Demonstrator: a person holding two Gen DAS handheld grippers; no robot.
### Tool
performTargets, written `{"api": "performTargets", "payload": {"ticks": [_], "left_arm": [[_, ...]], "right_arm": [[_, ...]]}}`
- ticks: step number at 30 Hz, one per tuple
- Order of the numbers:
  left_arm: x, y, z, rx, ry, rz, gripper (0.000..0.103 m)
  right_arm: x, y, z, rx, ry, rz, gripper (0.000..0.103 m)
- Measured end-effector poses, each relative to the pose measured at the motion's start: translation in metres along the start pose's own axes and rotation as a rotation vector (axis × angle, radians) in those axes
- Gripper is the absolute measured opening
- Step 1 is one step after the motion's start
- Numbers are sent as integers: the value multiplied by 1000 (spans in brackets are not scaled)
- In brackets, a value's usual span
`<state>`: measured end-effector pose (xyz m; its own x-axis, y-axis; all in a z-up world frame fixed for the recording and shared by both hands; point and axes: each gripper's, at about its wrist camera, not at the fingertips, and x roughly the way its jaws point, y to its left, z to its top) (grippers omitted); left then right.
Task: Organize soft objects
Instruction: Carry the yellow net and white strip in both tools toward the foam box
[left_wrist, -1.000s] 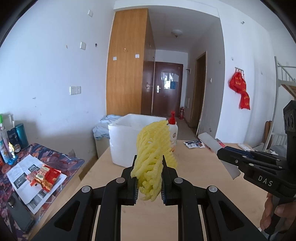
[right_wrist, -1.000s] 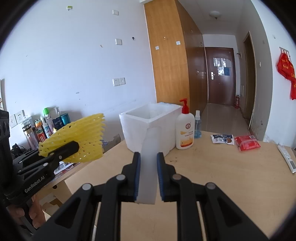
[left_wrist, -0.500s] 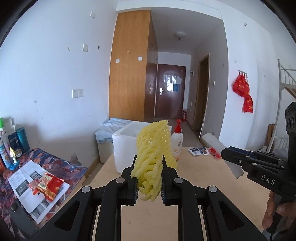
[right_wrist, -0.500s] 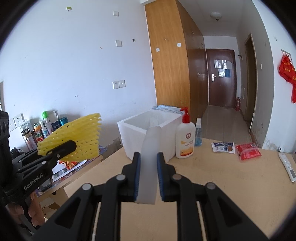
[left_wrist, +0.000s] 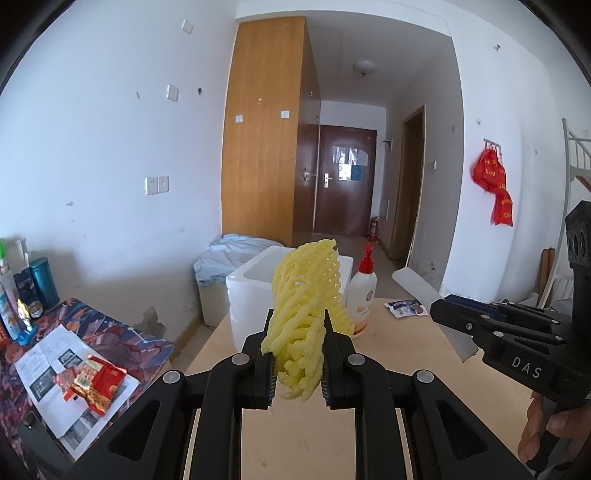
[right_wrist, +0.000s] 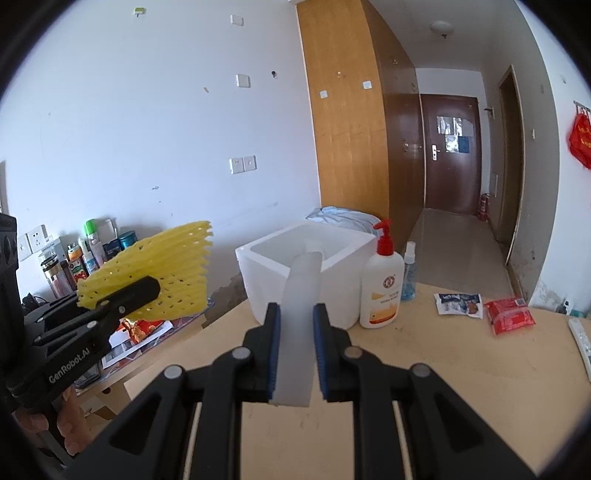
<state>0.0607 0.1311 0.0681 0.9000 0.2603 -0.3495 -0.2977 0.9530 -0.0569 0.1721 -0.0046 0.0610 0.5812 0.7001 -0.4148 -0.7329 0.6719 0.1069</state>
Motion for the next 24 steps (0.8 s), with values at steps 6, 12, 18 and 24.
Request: {"api": "performTargets", "payload": {"ticks": [6,12,18,24], "left_arm": [[14,-2,9,12,6,3,20],[31,1,22,7,16,-5,20],[49,1,37,6,22,-13,20],[71,4,49,6,41,-3,20]], "right_arm": [[15,1,13,-16,6,1,21],[29,0,25,-27,19,14,21],[45,-4,38,-44,20,0,21],[64,-8,49,-45,26,10,21]]}}
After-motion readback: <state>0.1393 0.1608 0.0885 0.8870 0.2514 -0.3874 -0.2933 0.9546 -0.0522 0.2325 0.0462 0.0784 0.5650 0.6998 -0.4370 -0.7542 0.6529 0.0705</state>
